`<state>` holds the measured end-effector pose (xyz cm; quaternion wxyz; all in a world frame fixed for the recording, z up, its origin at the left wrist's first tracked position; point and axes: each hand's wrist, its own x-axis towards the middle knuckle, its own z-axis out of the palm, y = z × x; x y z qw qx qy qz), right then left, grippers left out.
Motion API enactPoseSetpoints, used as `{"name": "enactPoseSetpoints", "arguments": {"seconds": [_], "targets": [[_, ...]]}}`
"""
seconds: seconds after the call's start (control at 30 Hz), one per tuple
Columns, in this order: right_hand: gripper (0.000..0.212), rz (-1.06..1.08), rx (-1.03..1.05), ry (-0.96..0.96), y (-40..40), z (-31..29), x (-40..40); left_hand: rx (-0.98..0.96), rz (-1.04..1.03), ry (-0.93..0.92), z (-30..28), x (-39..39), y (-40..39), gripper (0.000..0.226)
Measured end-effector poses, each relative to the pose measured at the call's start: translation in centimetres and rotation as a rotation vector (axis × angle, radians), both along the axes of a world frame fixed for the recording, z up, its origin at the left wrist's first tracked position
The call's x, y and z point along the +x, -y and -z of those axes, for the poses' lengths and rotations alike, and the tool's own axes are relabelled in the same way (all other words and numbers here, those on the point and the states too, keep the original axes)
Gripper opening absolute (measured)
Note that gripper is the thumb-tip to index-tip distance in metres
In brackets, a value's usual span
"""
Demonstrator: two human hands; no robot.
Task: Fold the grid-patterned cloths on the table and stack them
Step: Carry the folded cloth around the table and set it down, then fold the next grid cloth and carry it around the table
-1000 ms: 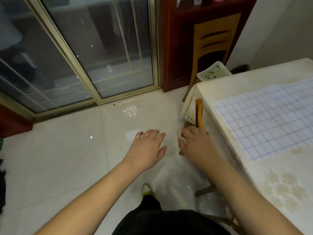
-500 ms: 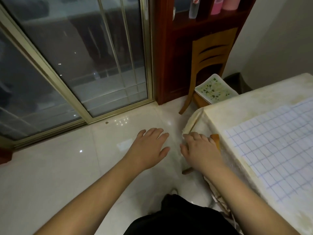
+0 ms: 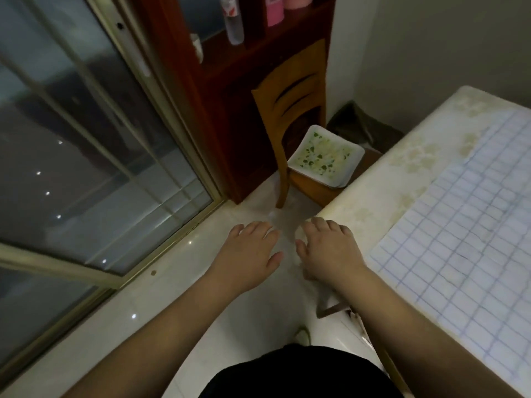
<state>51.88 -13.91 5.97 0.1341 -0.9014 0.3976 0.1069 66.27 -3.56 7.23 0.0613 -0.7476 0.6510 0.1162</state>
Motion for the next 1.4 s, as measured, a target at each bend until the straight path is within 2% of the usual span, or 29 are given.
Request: {"name": "enactPoseSetpoints", "arguments": {"seconds": [0.1, 0.23, 0.37, 0.5, 0.7, 0.87, 1.13, 1.4], "targets": [[0.050, 0.064, -0.009, -0.036, 2.3, 0.2, 0.0, -0.016, 0.066, -0.055, 0.5, 0.5, 3.7, 0.062], [0.051, 0.185, -0.012, -0.067, 4.6, 0.9, -0.6, -0.021, 0.197, -0.091, 1.0, 1.6, 8.7, 0.070], [0.051, 0.316, 0.014, -0.109, 6.7, 1.8, -0.2, -0.014, 0.323, -0.107, 1.6, 2.6, 14.2, 0.053], [0.050, 0.460, 0.010, -0.165, 8.8, 2.7, 1.1, -0.005, 0.502, -0.116, 2.8, 2.9, 18.8, 0.051], [0.050, 0.788, 0.057, -0.195, 10.9, 3.1, 3.7, -0.015, 0.779, -0.130, 2.5, 6.9, 23.4, 0.051], [0.048, 0.981, 0.070, -0.164, 10.9, 2.9, 5.9, -0.006, 0.912, -0.153, 1.4, 9.7, 27.3, 0.053], [0.049, 1.197, 0.070, -0.156, 9.8, 2.7, 4.3, -0.033, 1.097, -0.174, 1.3, 5.9, 33.3, 0.055], [0.052, 1.404, 0.126, -0.074, 9.5, 5.1, -0.6, 0.068, 1.294, -0.052, 2.1, -1.7, 36.1, 0.056]]}}
